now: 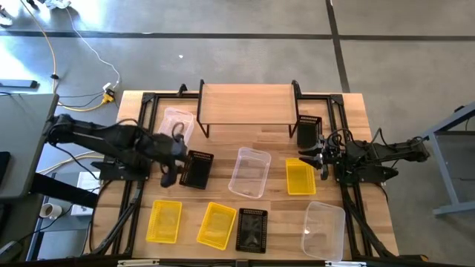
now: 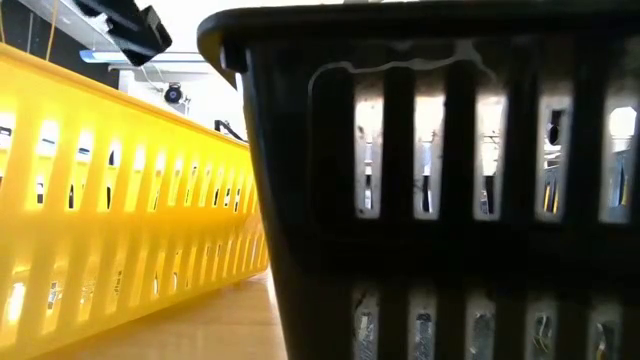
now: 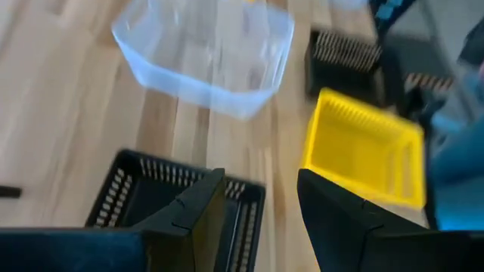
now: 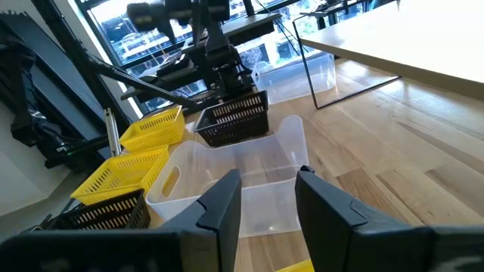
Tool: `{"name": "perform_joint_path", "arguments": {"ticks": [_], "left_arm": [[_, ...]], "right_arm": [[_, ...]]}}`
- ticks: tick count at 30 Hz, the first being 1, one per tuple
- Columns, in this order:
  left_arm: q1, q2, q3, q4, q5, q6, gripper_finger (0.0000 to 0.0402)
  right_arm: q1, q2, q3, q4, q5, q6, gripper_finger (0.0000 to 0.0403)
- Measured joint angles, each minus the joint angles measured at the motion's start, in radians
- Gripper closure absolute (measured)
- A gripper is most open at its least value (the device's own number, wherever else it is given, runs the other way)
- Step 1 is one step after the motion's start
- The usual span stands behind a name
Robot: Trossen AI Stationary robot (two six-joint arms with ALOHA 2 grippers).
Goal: Stack baskets on shelf by color
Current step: Put the left black basket on the shelf
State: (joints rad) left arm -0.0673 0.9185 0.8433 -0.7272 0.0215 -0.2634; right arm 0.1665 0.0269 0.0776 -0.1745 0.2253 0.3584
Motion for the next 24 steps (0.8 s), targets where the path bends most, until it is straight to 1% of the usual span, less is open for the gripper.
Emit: {"name": "perform_joint_path", "arguments": {"ticks": [4,10,17,24], "left_arm": [[-0.047,0.074,0.000,-0.011,-0.011,0.012,0.0245],[-0.088,0.199,0.000,-0.014,-0.011,0.013,0.0245],[-0.118,0.346,0.000,-0.017,-0.008,0.006,0.0245],[-0.136,0.452,0.000,-0.017,-0.007,0.005,0.0245]], "right_arm": [[0.000,0.000,0.000,0.000,0.000,0.000,0.0290],[0.000,0.000,0.000,0.000,0.000,0.000,0.0290],[0.000,0.000,0.000,0.000,0.000,0.000,0.0290],[0.000,0.000,0.000,0.000,0.000,0.000,0.0290]]}}
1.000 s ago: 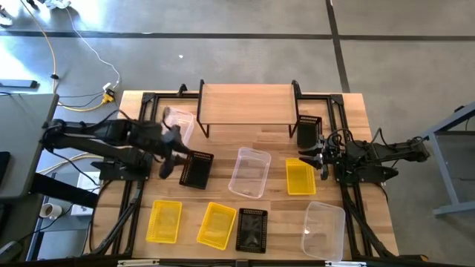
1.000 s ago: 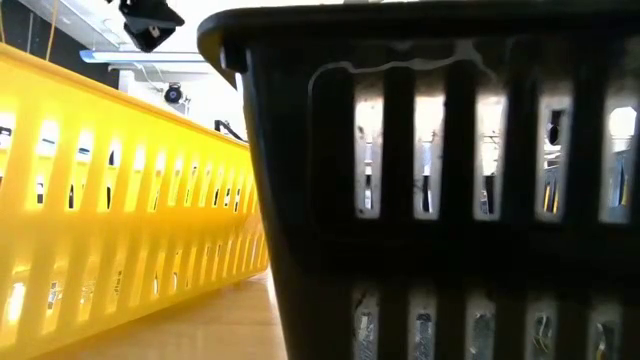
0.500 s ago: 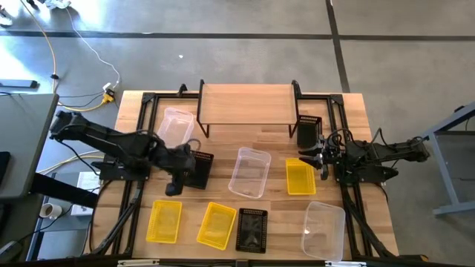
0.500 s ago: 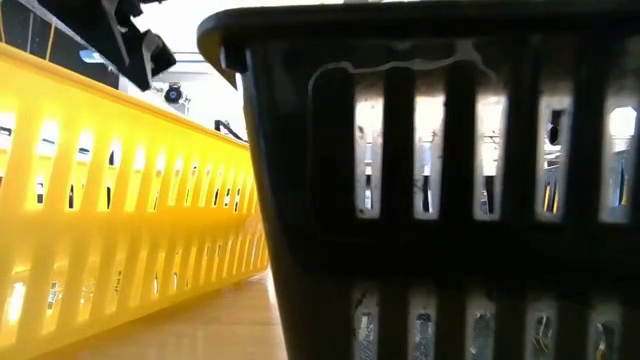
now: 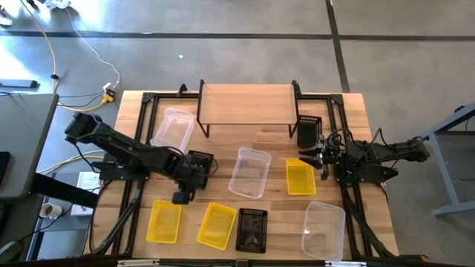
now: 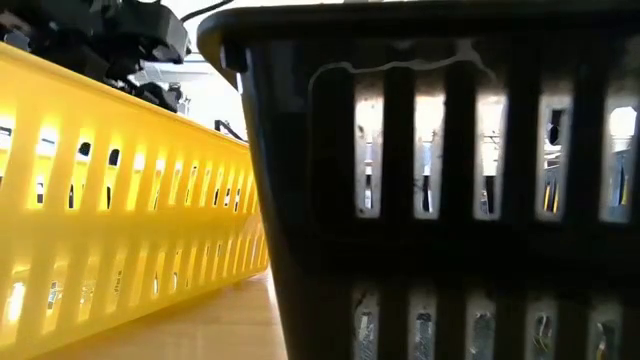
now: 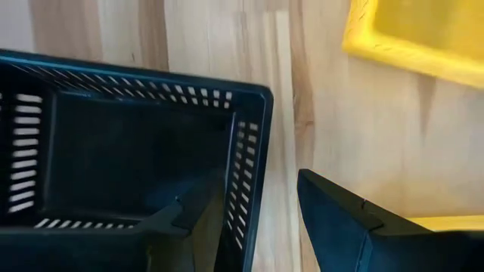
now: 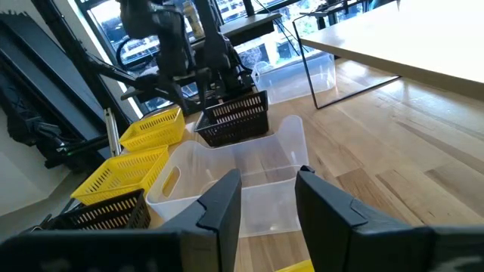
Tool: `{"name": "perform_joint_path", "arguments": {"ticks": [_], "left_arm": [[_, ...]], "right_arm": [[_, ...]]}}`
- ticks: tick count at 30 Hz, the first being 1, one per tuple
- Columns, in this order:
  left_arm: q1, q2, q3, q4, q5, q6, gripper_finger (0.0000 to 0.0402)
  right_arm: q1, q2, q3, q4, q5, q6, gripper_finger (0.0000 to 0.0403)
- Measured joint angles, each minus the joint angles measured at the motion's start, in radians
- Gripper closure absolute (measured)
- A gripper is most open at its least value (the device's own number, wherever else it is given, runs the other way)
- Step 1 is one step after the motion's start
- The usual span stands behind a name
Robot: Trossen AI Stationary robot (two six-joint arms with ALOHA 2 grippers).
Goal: Stack baskets on shelf by color
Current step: Put the left black basket on the shelf
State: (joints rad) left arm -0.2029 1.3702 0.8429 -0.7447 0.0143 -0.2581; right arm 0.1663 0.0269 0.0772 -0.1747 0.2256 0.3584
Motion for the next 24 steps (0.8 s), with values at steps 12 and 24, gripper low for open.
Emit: {"name": "perform_joint_path", "arguments": {"ticks": [12,24], "left_arm": [[-0.002,0.134,0.000,-0.024,-0.006,-0.028,0.0245],[-0.002,0.156,0.002,-0.040,-0.034,-0.132,0.0378]], "right_arm": [[0.000,0.000,0.000,0.000,0.000,0.000,0.0290],[0.000,0.000,0.000,0.000,0.000,0.000,0.0290]]}}
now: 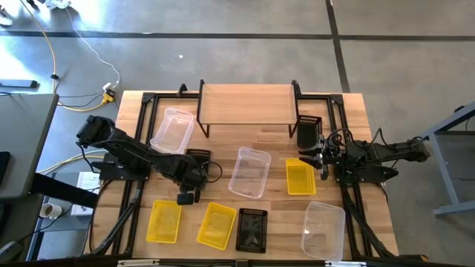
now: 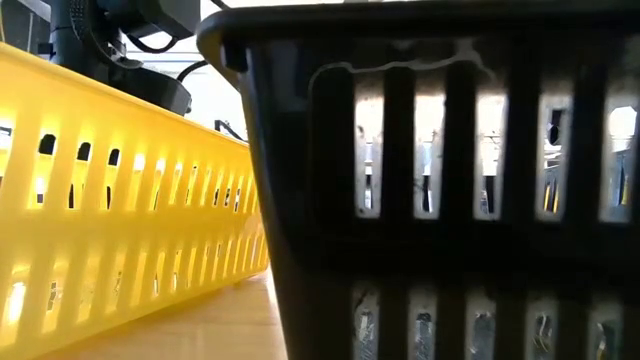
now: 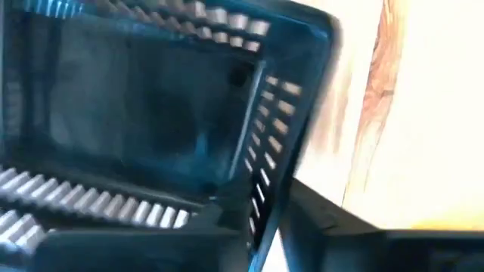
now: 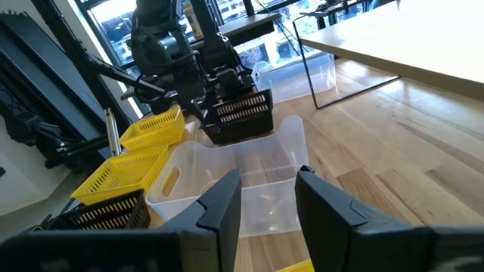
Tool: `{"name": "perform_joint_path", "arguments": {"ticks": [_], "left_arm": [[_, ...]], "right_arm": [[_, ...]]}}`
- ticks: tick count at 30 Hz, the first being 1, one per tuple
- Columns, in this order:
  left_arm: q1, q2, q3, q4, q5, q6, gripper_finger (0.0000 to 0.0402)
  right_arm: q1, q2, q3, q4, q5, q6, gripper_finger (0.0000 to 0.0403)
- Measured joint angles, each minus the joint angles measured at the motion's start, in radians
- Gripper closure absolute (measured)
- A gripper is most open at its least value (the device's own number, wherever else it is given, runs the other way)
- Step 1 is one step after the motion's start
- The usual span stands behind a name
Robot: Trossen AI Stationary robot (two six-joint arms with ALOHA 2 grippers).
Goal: Stack baskets on shelf by color
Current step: Put the left black basket on the shelf
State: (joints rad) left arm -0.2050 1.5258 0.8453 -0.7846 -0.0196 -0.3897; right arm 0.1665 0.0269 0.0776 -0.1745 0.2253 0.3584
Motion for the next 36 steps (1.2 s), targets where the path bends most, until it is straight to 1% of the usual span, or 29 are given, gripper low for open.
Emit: {"name": "perform_joint_path", "arguments": {"ticks": [2,5,9,13,19,22,24,30,33,36], "left_arm": [[0.000,-0.003,0.012,-0.004,0.006,-0.008,0.0394],[0.000,-0.002,0.046,-0.023,0.012,-0.024,0.0389],[0.000,-0.002,0.116,-0.038,0.016,-0.019,0.0398],[0.008,-0.002,0.204,-0.054,0.003,-0.019,0.0399],[0.040,-0.002,0.342,-0.136,-0.042,-0.018,0.0400],[0.066,-0.002,0.419,-0.189,-0.049,0.012,0.0400],[0.086,-0.002,0.470,-0.226,-0.077,0.041,0.0401],[0.181,-0.002,0.628,-0.313,-0.220,0.152,0.0401],[0.249,-0.002,0.683,-0.334,-0.284,0.246,0.0401],[0.329,-0.002,0.724,-0.333,-0.323,0.356,0.0401]], "right_arm": [[0.000,0.000,0.000,0.000,0.000,0.000,0.0290],[0.000,0.000,0.000,0.000,0.000,0.000,0.0290],[0.000,0.000,0.000,0.000,0.000,0.000,0.0290],[0.000,0.000,0.000,0.000,0.000,0.000,0.0290],[0.000,0.000,0.000,0.000,0.000,0.000,0.0290],[0.000,0.000,0.000,0.000,0.000,0.000,0.0290],[0.000,0.000,0.000,0.000,0.000,0.000,0.0290],[0.000,0.000,0.000,0.000,0.000,0.000,0.0290],[0.000,0.000,0.000,0.000,0.000,0.000,0.0290],[0.000,0.000,0.000,0.000,0.000,0.000,0.0290]]}}
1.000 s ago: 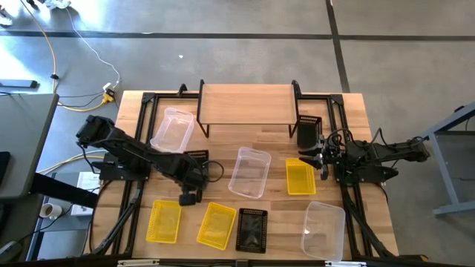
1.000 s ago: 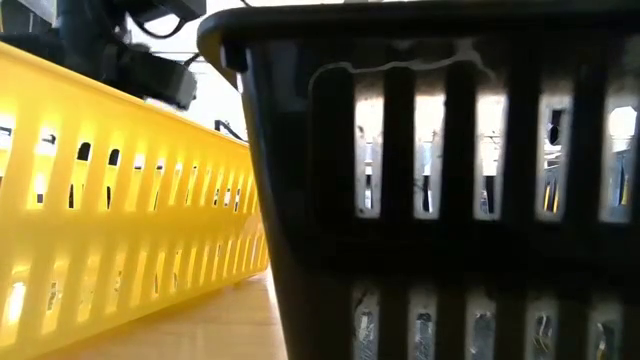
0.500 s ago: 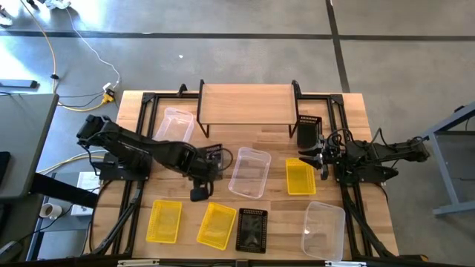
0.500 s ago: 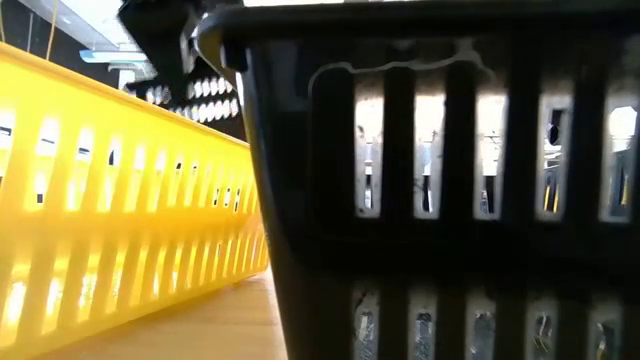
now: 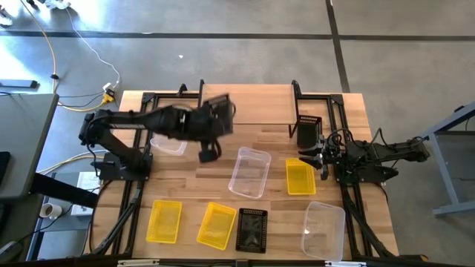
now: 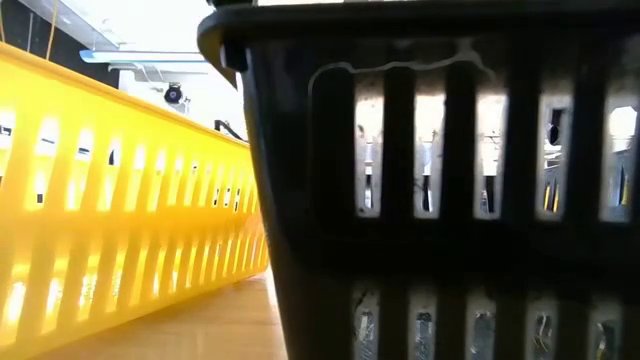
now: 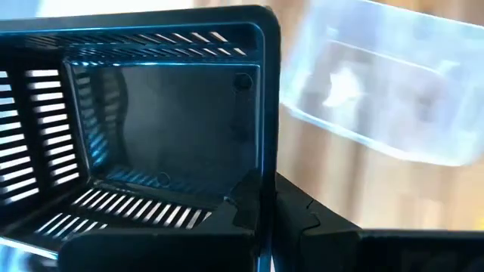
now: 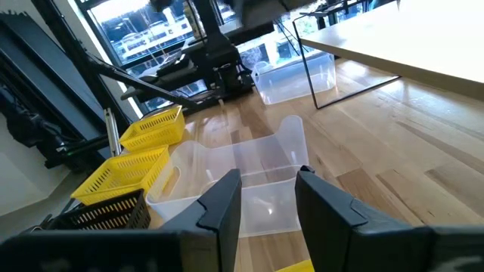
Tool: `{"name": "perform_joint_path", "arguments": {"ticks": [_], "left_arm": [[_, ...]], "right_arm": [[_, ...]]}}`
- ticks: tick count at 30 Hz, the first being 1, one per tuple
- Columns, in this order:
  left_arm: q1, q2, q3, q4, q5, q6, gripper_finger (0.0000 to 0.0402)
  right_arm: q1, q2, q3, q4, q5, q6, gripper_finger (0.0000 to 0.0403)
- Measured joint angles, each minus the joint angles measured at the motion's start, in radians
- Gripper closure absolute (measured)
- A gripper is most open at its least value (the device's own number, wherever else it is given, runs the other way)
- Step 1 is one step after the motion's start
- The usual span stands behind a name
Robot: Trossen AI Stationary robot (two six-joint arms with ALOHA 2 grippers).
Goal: Stack baskets on shelf by color
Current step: Put the left black basket on the shelf
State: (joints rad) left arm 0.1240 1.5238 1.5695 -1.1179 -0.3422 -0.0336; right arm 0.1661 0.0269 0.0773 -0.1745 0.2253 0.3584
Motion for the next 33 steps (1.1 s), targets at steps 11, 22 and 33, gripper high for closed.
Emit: {"name": "perform_joint_path", "arguments": {"ticks": [11,22,33], "left_arm": [[0.308,0.005,0.024,0.019,0.036,0.319,0.0401],[0.355,0.089,0.024,-0.026,0.151,0.387,0.0401],[0.338,0.142,0.024,-0.094,0.149,0.380,0.0401]], "right_arm": [[0.000,0.000,0.000,0.000,0.000,0.000,0.0290],[0.000,0.000,0.000,0.000,0.000,0.000,0.0290],[0.000,0.000,0.000,0.000,0.000,0.000,0.0290]]}}
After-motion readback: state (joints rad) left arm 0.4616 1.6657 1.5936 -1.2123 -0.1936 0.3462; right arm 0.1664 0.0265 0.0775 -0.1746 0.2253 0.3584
